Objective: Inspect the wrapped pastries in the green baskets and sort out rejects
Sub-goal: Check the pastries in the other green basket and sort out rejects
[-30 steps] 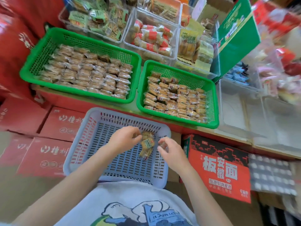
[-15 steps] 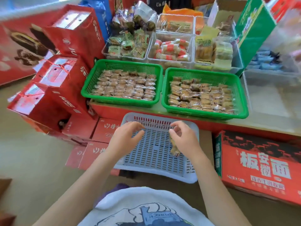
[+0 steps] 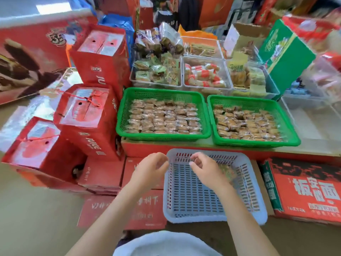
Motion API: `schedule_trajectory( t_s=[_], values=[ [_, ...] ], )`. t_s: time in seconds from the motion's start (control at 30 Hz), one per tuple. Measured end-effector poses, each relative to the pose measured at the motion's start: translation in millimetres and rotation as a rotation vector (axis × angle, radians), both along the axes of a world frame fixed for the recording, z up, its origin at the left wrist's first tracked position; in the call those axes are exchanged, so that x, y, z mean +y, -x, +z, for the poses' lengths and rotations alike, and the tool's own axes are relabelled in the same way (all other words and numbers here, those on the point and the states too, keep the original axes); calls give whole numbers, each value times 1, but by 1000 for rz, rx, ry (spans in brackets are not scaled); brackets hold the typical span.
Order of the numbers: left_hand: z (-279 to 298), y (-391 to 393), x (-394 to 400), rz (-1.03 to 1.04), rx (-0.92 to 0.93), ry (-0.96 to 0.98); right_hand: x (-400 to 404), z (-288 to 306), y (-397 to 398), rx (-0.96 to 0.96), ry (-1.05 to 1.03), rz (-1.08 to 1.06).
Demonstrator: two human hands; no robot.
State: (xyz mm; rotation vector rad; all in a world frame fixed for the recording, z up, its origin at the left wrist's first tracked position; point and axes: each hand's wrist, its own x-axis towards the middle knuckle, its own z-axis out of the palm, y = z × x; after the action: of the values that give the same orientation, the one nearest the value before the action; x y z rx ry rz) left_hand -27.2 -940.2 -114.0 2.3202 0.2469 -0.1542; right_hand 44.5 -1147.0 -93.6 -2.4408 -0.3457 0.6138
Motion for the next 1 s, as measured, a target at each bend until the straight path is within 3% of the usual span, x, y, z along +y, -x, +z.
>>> schedule_trajectory(
  t_s=[0.2,0.37,0.5,0.63,0.8,1.0],
  values=[
    [-7,-26,41,10,-36,23,50,9,1,-1,34,-22],
    [-21,-58,41,-50,-40,39,35,-3,-26,-13,86,-136],
    [-36,-91,30,-42,-10,-78,18,-19,-75,-107,98,-222],
    [-51,-139,2,-58,10,-307,3,-43,-145,-239,256,-306],
    [-88,-177,-24,-175,202,-311,0,-74,-198,-99,541,-234],
    [-114,-171,-26,-204,165,-481,12,-87,-218,-111,698,-148]
  ],
)
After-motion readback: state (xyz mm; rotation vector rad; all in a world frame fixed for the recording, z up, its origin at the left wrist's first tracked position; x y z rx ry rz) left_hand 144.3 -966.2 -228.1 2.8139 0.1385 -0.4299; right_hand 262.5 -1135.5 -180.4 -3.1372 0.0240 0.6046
